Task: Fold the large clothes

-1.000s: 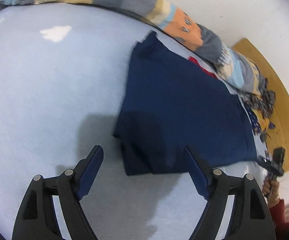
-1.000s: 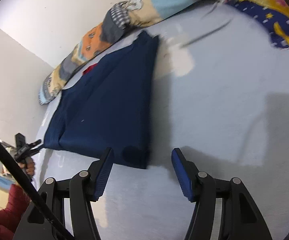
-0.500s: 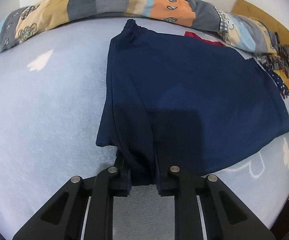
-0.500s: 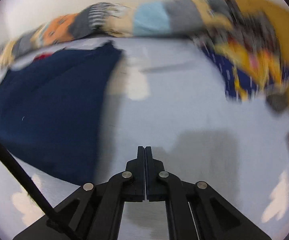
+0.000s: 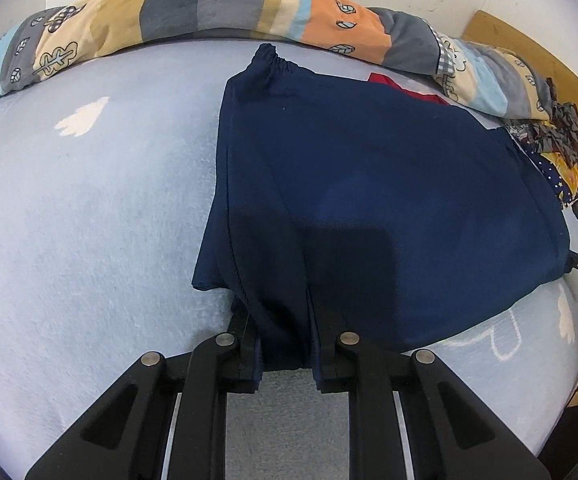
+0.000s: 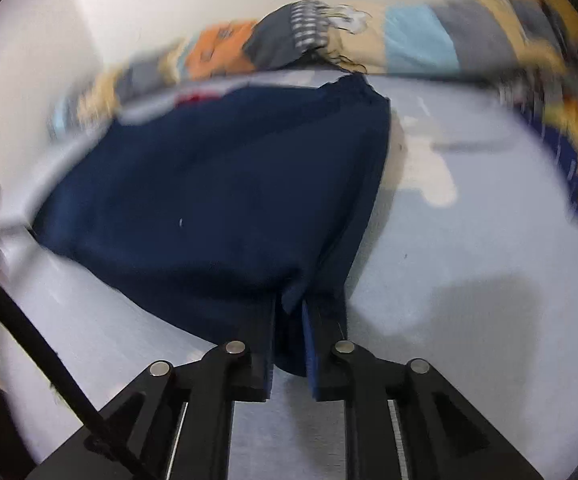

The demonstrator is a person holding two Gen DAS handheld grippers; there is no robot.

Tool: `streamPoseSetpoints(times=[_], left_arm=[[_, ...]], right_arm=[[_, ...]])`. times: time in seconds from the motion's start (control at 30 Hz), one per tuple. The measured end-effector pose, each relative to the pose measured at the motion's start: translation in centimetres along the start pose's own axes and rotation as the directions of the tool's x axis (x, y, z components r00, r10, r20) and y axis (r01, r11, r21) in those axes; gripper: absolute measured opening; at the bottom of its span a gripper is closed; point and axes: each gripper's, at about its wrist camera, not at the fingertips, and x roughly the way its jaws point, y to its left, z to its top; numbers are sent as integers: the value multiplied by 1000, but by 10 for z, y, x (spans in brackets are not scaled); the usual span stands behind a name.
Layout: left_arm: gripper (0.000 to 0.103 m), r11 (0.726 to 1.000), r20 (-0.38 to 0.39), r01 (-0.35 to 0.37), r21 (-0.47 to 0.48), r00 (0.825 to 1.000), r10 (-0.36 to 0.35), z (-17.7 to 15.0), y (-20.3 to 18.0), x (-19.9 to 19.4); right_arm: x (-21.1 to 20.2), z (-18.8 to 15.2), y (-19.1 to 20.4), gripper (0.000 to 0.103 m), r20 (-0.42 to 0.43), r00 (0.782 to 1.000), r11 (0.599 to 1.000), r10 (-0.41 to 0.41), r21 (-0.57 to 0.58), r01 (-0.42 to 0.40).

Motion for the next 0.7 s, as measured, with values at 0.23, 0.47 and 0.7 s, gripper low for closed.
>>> streamPoseSetpoints(times=[0.23, 0.47, 0.7], left_arm=[[17, 997, 14, -60, 53, 998, 60, 0, -6, -6], [25, 992, 20, -72, 106, 997, 70, -1, -6, -19], [34, 994, 166, -42, 97, 986, 25, 16, -18, -68]], right_arm=[[-13, -3, -4, 0, -2, 919, 904, -395, -178, 388], [-46, -13, -39, 6, 48, 902, 896, -429, -99, 432], [-49, 37, 53, 55, 100, 995, 984, -30, -174, 47]])
